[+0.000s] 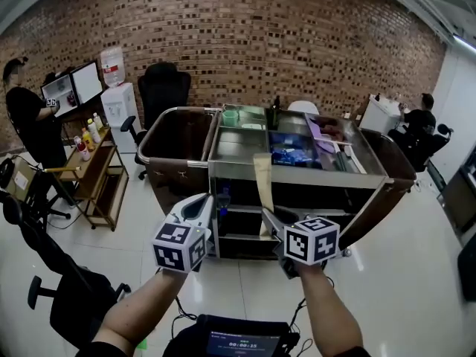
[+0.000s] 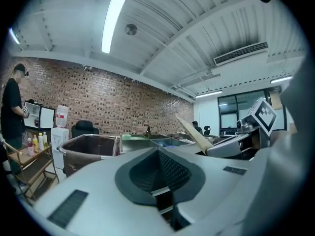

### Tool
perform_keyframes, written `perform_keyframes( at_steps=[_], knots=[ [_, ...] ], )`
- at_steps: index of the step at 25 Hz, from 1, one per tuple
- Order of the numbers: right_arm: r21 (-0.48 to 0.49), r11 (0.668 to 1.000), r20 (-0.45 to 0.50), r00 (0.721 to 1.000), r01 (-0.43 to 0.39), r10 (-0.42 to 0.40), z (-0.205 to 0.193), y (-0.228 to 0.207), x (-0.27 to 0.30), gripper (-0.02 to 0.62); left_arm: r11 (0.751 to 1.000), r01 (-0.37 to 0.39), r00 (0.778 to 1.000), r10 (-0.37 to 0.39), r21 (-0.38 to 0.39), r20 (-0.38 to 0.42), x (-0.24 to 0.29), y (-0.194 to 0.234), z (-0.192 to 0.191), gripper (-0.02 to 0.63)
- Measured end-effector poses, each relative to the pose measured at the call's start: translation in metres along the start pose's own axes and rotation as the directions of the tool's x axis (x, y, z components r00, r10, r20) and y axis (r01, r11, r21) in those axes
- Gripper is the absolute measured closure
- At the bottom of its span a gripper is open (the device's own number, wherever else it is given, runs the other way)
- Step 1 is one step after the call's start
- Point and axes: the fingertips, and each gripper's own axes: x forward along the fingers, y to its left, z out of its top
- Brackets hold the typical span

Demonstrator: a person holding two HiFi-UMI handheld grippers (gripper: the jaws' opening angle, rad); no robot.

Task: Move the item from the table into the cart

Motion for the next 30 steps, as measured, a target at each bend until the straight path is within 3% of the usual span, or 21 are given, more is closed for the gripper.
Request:
perform_keyframes(
  at_steps=[6, 13, 20, 24, 30],
  knots=[
    [-0.029, 0.999, -0.014, 0.999, 0.041, -0.041, 0.075, -0.056, 0.118, 0.552, 0.999, 0.035, 0.999, -0.036, 0.019, 0.025, 0.099, 0.086, 0.038, 0.601],
    [-0.014, 0.998, -0.034, 0.997, 0.063, -0.063, 0.134, -0.128, 0.256, 0.552, 0.995, 0.081, 0.996, -0.083, 0.062, 0.031, 0.228, 0.183, 0.066, 0.601],
    [-0.037, 0.998, -0.117, 0.992, 0.05, -0.054, 0.189, -0.199, 0.336, 0.552, 0.995, 0.084, 0.996, -0.085, 0.055, 0.012, 0.331, 0.218, 0.092, 0.601],
    [-0.095, 0.995, -0.229, 0.973, 0.021, -0.042, 0.223, -0.224, 0.371, 0.552, 0.997, 0.065, 0.998, -0.065, 0.036, 0.01, 0.364, 0.236, 0.122, 0.601],
    [-0.133, 0.991, -0.378, 0.926, -0.032, -0.021, 0.21, -0.257, 0.434, 0.552, 0.999, 0.036, 0.999, -0.036, 0.028, -0.004, 0.41, 0.267, 0.116, 0.601]
  ],
)
